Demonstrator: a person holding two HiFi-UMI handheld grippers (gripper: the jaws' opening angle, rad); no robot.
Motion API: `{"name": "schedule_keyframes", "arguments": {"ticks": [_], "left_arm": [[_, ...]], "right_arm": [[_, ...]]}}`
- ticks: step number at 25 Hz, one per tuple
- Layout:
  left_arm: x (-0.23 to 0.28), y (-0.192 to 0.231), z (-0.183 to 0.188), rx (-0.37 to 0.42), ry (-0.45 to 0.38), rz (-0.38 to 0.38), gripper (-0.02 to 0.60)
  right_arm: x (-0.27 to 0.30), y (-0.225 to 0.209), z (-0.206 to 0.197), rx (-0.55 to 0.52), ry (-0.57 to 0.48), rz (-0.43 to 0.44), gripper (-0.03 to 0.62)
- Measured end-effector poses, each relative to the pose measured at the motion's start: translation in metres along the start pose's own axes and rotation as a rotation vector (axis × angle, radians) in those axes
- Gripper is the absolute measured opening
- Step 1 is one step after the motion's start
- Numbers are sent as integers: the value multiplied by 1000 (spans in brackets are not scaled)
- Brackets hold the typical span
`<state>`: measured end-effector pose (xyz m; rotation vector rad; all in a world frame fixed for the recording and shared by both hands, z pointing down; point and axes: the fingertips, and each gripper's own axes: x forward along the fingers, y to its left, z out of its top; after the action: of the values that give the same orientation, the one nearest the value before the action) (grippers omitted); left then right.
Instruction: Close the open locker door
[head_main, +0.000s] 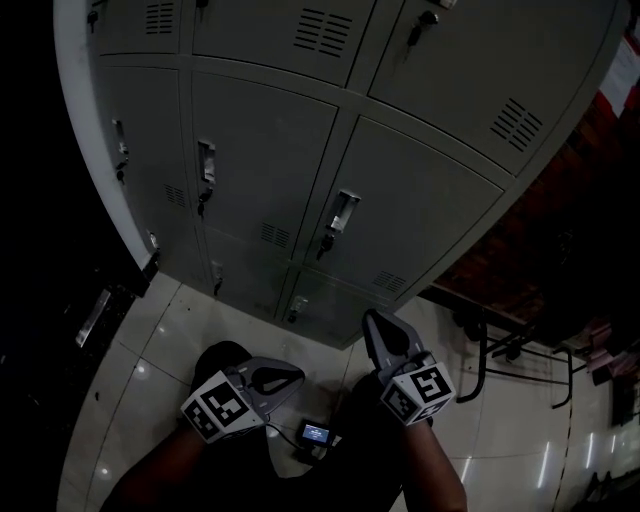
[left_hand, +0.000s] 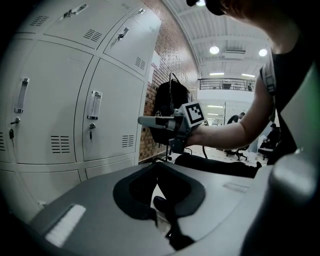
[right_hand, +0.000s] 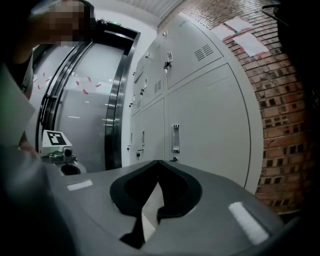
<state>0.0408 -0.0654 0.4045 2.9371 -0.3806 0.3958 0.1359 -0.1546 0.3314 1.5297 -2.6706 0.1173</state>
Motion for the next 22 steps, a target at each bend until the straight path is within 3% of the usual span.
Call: {"name": "schedule_keyframes", "arguments": {"ticks": [12,16,22], "left_arm": [[3,-2,0,-16,11,-5,12],[8,-3,0,-9,23,-5,12],[16,-4,4,6,35,-10,12]], "right_arm": [[-98,30,-52,25,104,30,3],[-115,31,-57,56,115,24,3],[-119,47,-54,23,86,85,2]]}}
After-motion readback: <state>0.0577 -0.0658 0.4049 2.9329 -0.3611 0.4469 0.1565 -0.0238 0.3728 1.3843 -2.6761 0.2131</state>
